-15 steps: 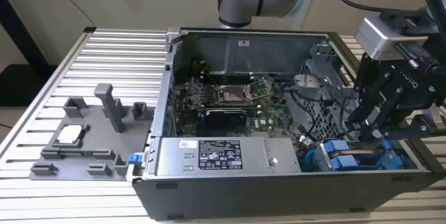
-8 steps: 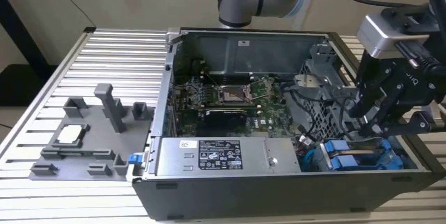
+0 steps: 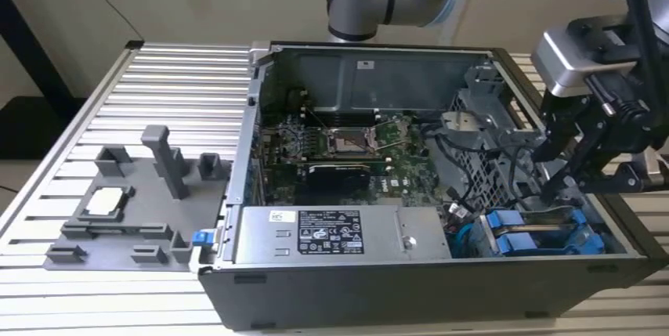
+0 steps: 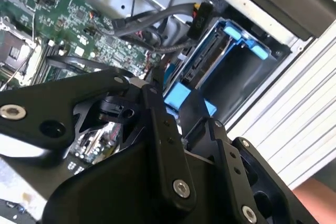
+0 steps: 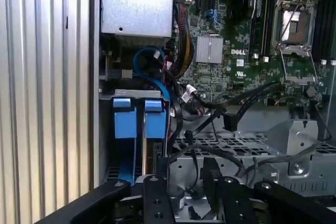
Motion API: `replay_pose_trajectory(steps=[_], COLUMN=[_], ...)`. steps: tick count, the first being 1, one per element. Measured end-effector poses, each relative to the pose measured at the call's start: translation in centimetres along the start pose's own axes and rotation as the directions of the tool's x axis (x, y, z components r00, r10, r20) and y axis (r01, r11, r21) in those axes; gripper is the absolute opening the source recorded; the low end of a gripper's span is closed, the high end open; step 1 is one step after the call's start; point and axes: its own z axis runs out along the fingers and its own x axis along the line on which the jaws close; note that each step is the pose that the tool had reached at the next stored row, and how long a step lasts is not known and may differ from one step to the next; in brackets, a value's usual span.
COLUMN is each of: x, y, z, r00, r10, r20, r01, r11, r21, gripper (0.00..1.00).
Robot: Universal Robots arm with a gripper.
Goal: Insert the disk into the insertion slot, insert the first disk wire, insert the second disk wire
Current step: 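Insert the first disk wire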
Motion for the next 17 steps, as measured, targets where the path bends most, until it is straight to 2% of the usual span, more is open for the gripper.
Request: replay_pose_trajectory(steps=[1,2,5,7,15,17], x=[0.01,0.00,-0.03,-0.09,-0.19,-0.65], y=[0.00,0.00,-0.05,-0.16,-1.25,-1.91], z=[0.00,0.01,0.03,0.05,0.18,0.29], r00=[1.0000,1.0000,0.9997,0.9995,0.9993,0.9992], r10=[-0.004,-0.006,-0.014,-0.016,-0.024,-0.030], r20=[-0.0006,-0.0026,-0.0201,-0.0285,-0.0285,-0.0277], r01=[0.004,0.007,0.014,0.016,0.024,0.030], r11=[0.9999,0.9999,0.9998,0.9998,0.9997,0.9995], r21=[0.0126,0.0148,0.0130,0.0116,0.0077,0.0053], gripper=[0.40,0.40,0.40,0.40,0.40,0.40])
